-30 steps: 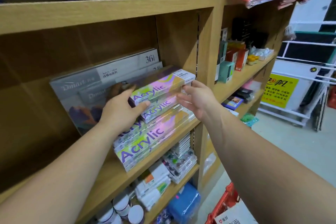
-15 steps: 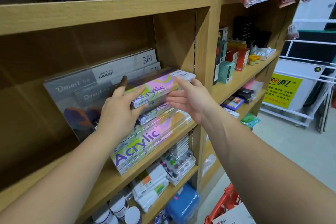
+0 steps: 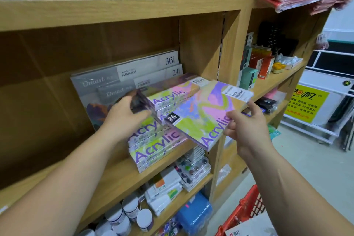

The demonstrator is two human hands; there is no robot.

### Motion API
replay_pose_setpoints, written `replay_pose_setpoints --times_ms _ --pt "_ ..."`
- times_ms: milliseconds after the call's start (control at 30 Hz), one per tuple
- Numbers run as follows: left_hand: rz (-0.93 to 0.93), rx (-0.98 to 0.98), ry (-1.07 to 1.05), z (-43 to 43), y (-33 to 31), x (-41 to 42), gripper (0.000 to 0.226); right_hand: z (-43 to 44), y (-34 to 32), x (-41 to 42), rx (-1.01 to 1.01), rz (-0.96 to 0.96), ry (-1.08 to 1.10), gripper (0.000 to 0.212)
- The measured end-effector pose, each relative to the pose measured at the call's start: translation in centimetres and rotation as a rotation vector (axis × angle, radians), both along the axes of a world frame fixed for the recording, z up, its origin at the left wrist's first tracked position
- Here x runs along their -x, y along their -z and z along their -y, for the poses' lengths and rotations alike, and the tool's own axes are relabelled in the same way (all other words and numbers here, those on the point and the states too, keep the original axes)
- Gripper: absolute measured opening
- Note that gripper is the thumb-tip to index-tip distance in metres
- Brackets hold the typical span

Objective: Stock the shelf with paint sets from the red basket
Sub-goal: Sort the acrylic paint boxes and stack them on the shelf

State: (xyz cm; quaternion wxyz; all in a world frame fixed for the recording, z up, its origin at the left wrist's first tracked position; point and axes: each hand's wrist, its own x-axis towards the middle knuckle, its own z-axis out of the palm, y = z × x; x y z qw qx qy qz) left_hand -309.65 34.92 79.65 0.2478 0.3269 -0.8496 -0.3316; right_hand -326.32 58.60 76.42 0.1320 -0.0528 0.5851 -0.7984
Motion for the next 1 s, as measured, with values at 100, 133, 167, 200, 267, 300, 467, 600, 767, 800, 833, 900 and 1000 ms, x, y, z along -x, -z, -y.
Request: replay_pose_setpoints --times_ms 100,133,167,200,267,300,467,600,767,800,833,900,1000 --pt "0.112 -0.030 0.073 0.3 -0.7 1.5 0.074 -1.0 0.7 -0.4 -0.025 0.005 0.006 0.080" --pt "0.131 -0.041 0.086 0.3 -0.7 2.1 0.085 -1.2 0.9 -0.5 -0.019 0.007 0.008 0.080" --pt "0.133 -0.065 0.090 0.3 -0.6 2.6 0.087 -1.2 1.0 -0.7 -0.009 0.006 0.008 0.080" --pt "0.123 -0.103 0.082 0.2 -0.4 3.0 0.085 -1.3 1.1 -0.8 0.002 0.007 0.005 0.081" --pt "0.080 -0.164 0.062 0.1 -0.1 3.6 0.096 -1.3 1.2 -0.9 0.016 0.010 0.016 0.082" --pt "0.062 -0.166 0.052 0.1 0.1 3.9 0.104 -1.4 1.2 -1.0 0.019 0.010 0.019 0.082" --pt "0.018 -0.148 0.042 0.9 0.6 4.4 0.108 -1.2 1.3 -1.1 0.006 0.025 0.011 0.086" --pt "0.021 -0.163 0.072 0.8 0.4 4.4 0.109 -1.4 0.9 -1.4 0.032 0.042 -0.008 0.086" --pt "-0.137 -0.165 0.039 0.9 1.0 4.1 0.097 -1.5 0.8 -1.5 0.072 0.062 -0.042 0.080" --pt "-0.192 -0.199 0.025 1.4 1.1 4.1 0.094 -1.4 0.8 -1.5 0.091 0.068 -0.045 0.080" --pt "-0.254 -0.242 0.014 1.7 1.0 3.9 0.086 -1.4 0.7 -1.7 0.113 0.065 -0.049 0.081" --pt "-0.371 -0.333 0.006 2.3 0.5 3.4 0.072 -1.1 0.3 -2.2 0.146 0.053 -0.060 0.080" --pt "-0.385 -0.463 -0.006 3.0 -0.2 2.4 0.068 -0.1 0.1 -2.6 0.160 0.062 -0.094 0.081"
